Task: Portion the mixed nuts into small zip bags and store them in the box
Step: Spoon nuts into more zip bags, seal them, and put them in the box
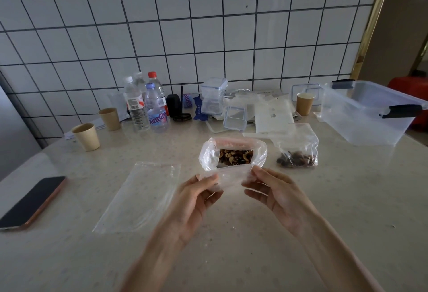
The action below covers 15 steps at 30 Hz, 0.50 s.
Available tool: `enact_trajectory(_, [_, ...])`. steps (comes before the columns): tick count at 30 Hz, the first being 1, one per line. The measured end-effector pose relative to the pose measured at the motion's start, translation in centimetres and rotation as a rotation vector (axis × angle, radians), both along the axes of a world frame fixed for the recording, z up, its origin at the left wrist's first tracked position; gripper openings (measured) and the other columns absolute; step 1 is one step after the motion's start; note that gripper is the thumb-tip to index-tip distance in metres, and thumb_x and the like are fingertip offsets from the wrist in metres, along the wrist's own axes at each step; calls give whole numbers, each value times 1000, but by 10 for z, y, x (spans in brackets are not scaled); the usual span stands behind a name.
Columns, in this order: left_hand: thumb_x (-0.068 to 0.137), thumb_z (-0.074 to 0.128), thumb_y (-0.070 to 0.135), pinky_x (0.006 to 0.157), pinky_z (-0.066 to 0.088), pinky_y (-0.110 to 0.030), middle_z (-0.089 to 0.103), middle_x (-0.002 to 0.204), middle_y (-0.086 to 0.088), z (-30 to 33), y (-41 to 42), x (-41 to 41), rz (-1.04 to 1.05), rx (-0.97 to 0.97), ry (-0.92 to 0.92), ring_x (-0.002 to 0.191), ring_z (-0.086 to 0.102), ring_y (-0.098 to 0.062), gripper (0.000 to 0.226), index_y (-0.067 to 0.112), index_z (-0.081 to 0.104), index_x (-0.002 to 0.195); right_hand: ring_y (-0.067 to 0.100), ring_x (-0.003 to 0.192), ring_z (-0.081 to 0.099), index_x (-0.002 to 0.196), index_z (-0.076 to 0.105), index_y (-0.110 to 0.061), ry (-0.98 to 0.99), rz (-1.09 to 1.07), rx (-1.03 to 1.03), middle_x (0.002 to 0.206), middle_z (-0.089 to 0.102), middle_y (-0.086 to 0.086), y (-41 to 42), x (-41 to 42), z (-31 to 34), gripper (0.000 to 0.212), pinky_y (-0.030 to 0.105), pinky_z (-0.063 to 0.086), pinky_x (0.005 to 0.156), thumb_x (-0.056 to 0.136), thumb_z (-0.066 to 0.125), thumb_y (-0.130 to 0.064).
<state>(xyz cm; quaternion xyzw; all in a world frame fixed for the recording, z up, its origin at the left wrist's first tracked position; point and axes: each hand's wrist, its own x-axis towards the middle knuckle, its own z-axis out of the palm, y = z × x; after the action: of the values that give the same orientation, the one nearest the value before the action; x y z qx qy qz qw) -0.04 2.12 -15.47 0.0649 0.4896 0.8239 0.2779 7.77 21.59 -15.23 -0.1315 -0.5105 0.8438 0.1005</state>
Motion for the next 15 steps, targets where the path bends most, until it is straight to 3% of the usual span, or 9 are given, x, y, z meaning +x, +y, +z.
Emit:
enact_trajectory(3, [70,85,18,86,59,-31,75,93,-8,0,5,5,16,-98,77,86,73,-14,31,5,67,92,26,91,74,96,74,4,89,6,-111,101,74,24,-3,-1,-1,27,38,63,88,96,66,-22])
enact_trajectory(7, [82,82,18,74,56,-27,69,74,-1,-2,10,4,62,-161,72,71,68,-9,20,8,66,89,24,84,69,110,66,1,153,78,-298,87,66,12,-8,-1,-5,19,37,61,86,104,57,-15])
enact_trajectory(10, [90,79,20,67,57,-24,67,74,0,-4,9,1,126,-251,160,69,67,-9,17,10,65,93,26,78,68,111,65,1,116,12,-199,89,65,18,-9,-1,-7,17,39,62,79,103,56,-10])
enact_trajectory(12, [90,80,22,67,58,-24,70,86,2,-6,6,-1,208,-341,314,69,70,-11,24,14,59,98,26,73,68,106,64,-8,116,-50,-129,82,65,16,-8,1,-4,10,41,62,74,102,56,-4])
enact_trajectory(15, [94,77,17,68,60,-26,69,110,8,-2,2,-2,221,-483,609,68,74,-15,22,28,58,92,25,67,69,91,69,-17,117,-91,127,69,65,10,-6,5,3,29,38,61,70,101,50,3])
